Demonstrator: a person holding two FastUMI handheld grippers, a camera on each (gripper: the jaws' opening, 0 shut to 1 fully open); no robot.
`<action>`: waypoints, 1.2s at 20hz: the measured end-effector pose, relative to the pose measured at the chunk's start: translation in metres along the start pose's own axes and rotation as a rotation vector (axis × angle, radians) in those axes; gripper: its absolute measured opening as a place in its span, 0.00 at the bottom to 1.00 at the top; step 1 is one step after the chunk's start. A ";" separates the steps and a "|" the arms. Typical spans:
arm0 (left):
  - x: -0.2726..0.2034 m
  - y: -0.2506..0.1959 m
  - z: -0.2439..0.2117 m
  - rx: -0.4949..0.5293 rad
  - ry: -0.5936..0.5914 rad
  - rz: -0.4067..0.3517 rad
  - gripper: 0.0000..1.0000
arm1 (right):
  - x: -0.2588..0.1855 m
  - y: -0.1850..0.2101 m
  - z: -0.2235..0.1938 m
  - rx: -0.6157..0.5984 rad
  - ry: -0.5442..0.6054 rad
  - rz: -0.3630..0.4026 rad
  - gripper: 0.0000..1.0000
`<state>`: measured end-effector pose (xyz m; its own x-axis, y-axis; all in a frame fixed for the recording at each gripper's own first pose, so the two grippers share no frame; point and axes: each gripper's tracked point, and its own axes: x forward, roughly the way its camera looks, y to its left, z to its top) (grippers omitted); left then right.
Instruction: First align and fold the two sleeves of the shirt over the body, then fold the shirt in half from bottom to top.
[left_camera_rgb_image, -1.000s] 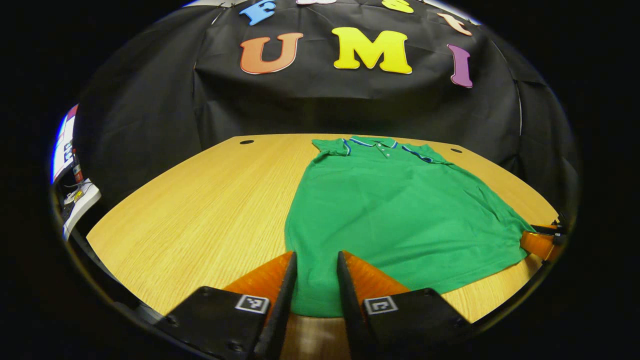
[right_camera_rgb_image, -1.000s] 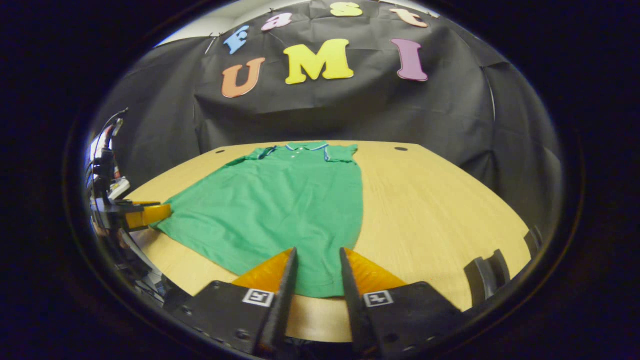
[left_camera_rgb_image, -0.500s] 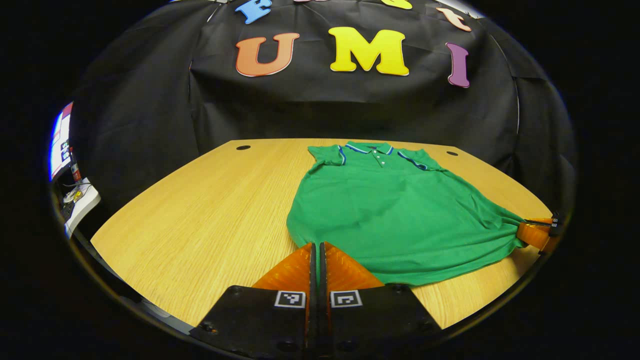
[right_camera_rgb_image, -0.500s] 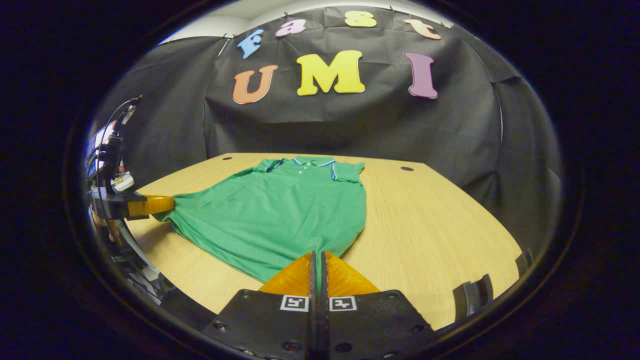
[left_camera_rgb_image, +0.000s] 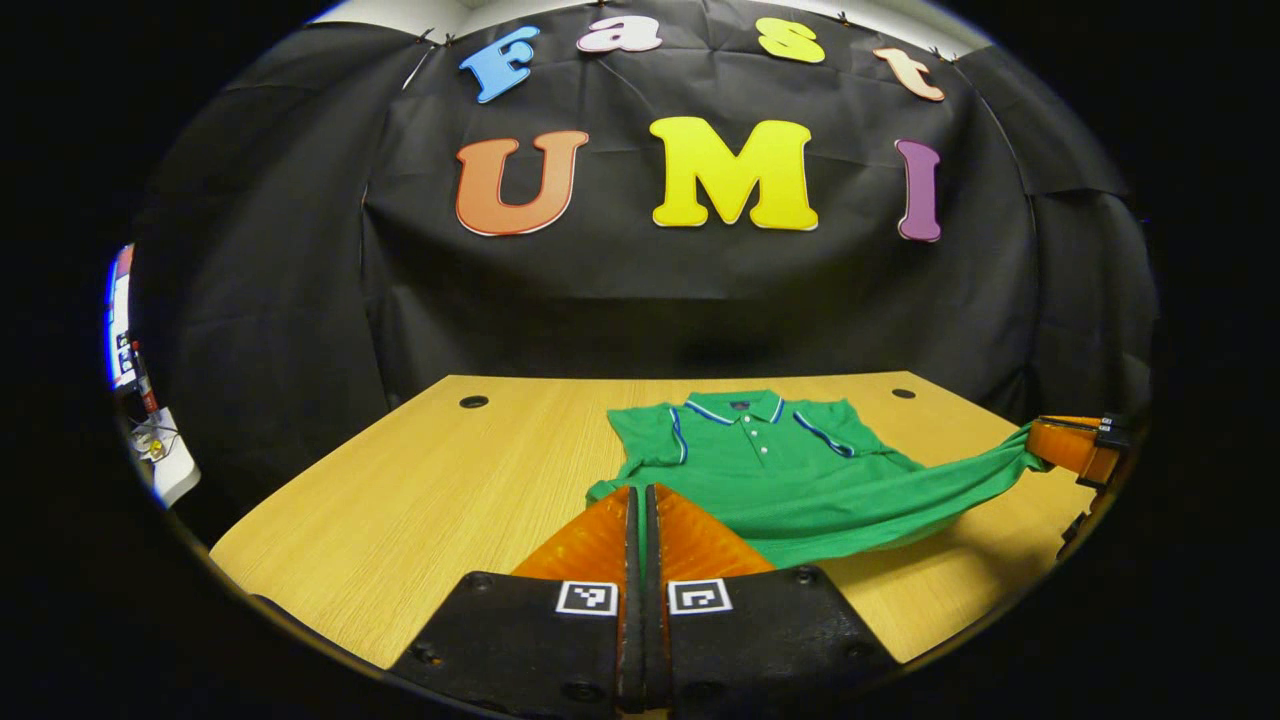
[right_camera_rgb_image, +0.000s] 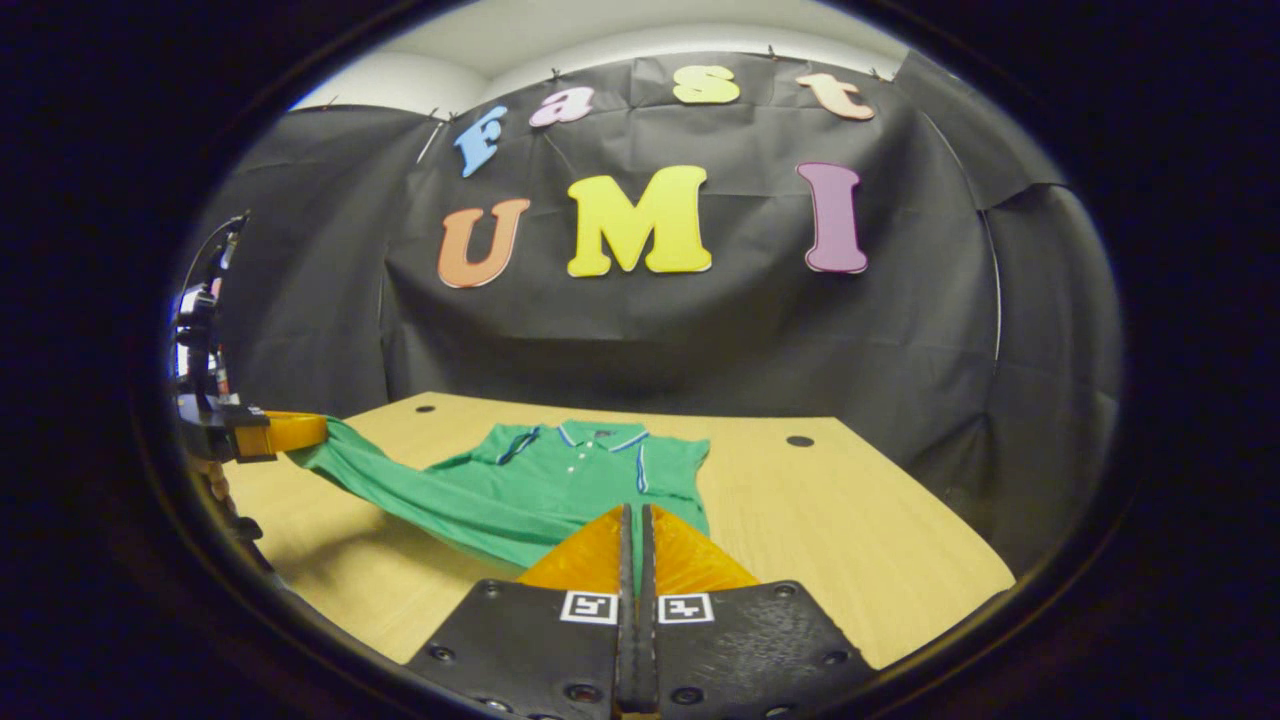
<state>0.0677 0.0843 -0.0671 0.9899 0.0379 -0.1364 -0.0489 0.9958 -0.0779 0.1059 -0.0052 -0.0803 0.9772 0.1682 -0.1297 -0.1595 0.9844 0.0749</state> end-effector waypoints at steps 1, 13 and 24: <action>0.016 0.000 0.010 -0.009 -0.016 -0.008 0.06 | 0.018 -0.002 0.009 -0.011 -0.010 -0.003 0.00; 0.251 -0.008 0.029 0.076 -0.080 -0.047 0.07 | 0.290 -0.042 0.016 -0.022 -0.031 -0.177 0.00; 0.399 0.008 0.041 0.092 -0.141 -0.055 0.06 | 0.421 -0.062 0.041 -0.149 -0.129 -0.248 0.00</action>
<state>0.4677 0.1105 -0.0816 0.9999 -0.0117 0.0059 0.0116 0.9999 0.0099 0.5332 0.0021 -0.0986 0.9970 -0.0768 0.0013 0.0766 0.9929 -0.0905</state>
